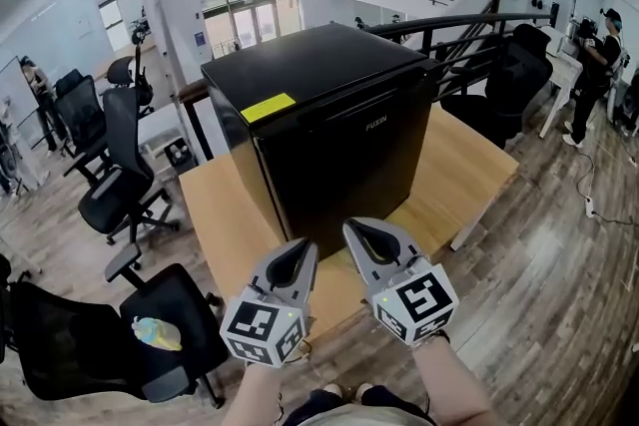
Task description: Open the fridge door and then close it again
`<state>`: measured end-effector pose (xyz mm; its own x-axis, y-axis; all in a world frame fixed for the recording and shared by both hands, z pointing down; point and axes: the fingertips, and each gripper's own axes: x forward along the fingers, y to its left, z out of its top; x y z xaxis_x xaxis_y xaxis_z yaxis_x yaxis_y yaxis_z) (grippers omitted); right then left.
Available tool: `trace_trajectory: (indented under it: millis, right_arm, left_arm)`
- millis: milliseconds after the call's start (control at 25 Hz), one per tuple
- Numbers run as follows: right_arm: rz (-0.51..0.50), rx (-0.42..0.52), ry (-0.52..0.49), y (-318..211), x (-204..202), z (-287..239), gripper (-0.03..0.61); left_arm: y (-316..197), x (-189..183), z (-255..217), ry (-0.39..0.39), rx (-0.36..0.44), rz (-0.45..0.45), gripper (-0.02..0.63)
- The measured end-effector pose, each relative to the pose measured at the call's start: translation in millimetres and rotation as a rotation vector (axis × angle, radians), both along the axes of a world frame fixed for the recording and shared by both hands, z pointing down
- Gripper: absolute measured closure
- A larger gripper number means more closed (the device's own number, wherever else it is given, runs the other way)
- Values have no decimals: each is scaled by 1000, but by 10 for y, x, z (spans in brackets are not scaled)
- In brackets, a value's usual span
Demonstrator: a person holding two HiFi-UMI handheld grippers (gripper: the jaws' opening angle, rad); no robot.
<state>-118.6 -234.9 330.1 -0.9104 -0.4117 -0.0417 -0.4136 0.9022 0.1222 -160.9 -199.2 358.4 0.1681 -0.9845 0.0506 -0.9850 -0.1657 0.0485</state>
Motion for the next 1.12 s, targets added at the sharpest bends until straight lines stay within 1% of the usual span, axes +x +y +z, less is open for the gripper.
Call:
trace_trajectory:
  millis: [160,320,400,520,680,840,1120]
  right_arm:
    - [39,-3,0,93,186,27,580]
    - [51,21,52,217,332,103,580]
    - [51,-2,52,251,403,160,580]
    - [65,-67,35,261,497,247,580]
    - [90,-93,39,280,581,324,580]
    - [104,-82,64,309,608,360,580]
    - [135,-83,75,241,677,386,580]
  left_arm:
    - [71,168,52,-10,-11,28,601]
    - [134,341,138,-55,-43,49,603]
    - [165,406,156,-52,-50,60,603]
    - [207,457,178,-35,-56,64,604]
    - [242,464,221,-24,-64,54,604]
    - [248,461,228,-23,-63,52,606]
    - [238,404,240,-13,-66,34,606]
